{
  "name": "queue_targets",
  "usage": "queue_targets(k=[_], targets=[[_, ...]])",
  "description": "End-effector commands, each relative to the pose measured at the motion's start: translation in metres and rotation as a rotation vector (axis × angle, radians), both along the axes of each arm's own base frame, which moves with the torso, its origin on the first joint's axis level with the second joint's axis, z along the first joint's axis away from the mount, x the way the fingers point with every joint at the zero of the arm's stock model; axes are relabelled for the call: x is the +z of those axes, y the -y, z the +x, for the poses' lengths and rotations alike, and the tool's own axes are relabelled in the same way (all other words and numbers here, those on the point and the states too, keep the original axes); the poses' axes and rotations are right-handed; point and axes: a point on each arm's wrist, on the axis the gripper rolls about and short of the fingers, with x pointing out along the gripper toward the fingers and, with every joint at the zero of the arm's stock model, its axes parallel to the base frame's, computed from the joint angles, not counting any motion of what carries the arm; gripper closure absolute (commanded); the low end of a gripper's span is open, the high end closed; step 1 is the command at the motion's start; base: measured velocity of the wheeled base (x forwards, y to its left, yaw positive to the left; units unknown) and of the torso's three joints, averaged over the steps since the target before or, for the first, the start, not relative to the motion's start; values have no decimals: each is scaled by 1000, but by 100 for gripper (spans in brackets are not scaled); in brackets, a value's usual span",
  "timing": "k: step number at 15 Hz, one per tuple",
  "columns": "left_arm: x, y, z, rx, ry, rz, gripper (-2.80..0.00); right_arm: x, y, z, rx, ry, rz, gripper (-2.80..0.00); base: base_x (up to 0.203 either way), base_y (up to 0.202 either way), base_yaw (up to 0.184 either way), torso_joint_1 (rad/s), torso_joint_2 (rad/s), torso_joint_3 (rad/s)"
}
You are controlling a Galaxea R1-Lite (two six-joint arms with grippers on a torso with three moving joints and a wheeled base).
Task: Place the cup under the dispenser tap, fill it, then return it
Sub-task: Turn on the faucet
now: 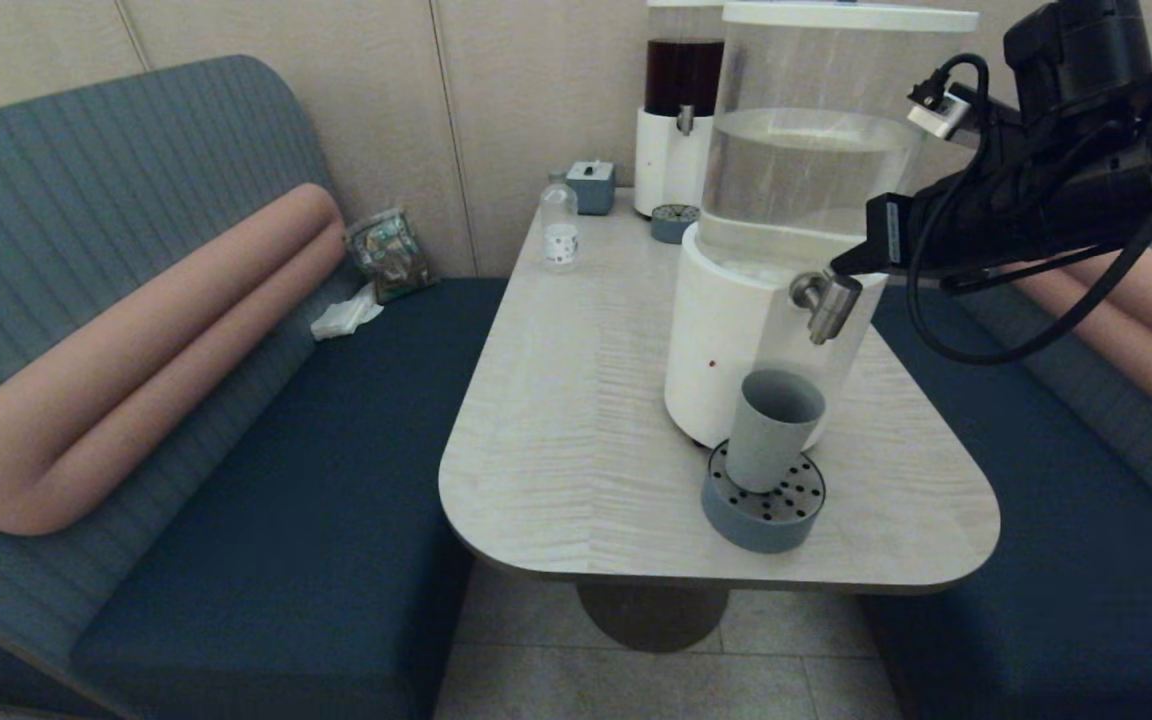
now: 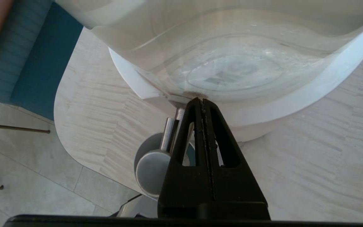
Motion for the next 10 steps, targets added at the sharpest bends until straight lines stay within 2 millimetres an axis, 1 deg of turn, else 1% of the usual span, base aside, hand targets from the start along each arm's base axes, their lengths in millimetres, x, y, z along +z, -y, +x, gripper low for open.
queue_targets(k=[1,10], targets=[[0,0,0,0,-3,0,0,-1,-1,1,3,-1,1,0,0,0,0,0,0,0],[0,0,0,0,-3,0,0,-1,-4,1,12,4,1,0,0,0,0,0,0,0]])
